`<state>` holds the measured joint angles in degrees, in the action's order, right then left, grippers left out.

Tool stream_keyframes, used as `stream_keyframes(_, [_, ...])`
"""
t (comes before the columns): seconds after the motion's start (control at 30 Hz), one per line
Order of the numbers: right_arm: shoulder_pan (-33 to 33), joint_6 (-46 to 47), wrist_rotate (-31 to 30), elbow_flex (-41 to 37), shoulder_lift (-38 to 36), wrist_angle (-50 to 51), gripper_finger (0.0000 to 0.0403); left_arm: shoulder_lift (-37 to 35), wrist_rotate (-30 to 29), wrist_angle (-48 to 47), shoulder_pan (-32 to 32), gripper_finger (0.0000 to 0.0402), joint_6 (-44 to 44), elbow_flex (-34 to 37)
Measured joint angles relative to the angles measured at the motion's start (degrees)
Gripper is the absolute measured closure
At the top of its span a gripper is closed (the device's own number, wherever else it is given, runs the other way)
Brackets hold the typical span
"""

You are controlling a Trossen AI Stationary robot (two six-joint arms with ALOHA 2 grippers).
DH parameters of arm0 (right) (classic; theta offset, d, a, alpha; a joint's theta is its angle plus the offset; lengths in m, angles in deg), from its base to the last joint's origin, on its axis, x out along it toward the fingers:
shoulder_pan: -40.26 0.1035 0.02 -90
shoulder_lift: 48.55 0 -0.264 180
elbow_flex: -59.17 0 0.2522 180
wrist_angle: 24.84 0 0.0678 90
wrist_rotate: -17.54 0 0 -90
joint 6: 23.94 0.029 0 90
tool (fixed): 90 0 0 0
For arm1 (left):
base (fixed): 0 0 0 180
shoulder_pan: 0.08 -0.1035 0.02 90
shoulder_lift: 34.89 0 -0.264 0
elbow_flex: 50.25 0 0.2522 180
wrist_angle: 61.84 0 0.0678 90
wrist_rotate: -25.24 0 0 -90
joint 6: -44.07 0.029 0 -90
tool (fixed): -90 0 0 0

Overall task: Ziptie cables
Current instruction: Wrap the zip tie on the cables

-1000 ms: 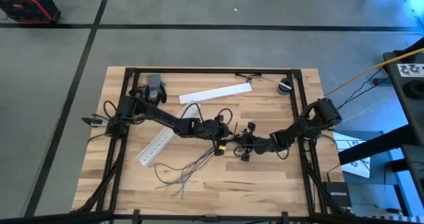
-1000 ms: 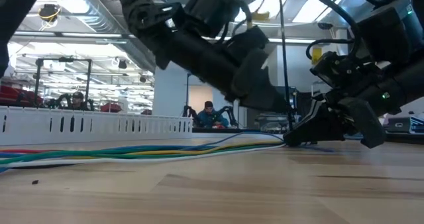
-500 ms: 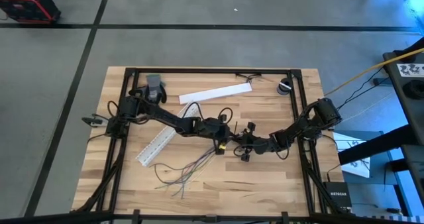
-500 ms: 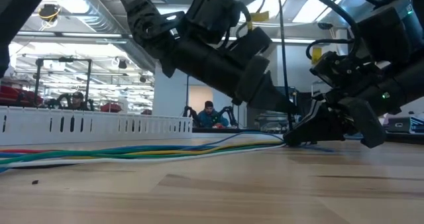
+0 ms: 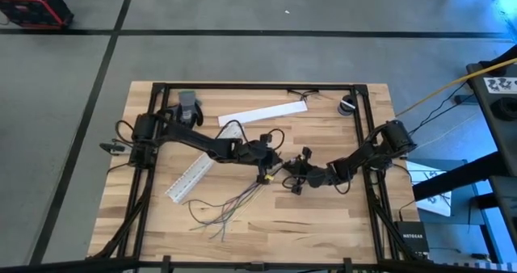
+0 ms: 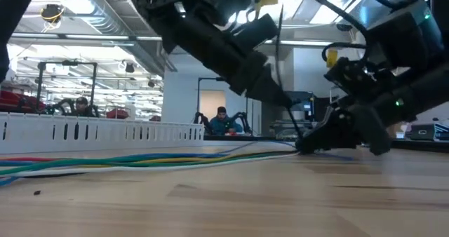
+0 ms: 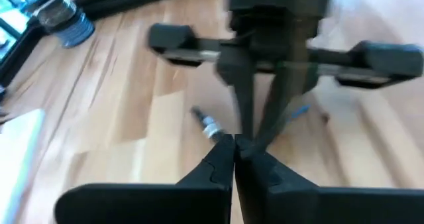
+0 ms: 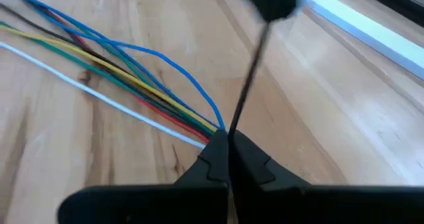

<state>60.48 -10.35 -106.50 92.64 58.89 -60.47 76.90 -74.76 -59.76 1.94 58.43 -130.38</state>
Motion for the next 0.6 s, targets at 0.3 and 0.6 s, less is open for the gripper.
stream_keyframes(0.3, [0.0,0.1,-0.5,0.5,1.7,-1.8,0.0403,-6.1,-1.6,-5.8,-1.3,0.0401,-0.7,-0.1])
stream_keyframes(0.6, [0.1,0.1,1.1,0.1,1.5,-4.8,0.0403,-17.1,-3.0,-14.6,-0.3,0.0358,-6.5,-2.8])
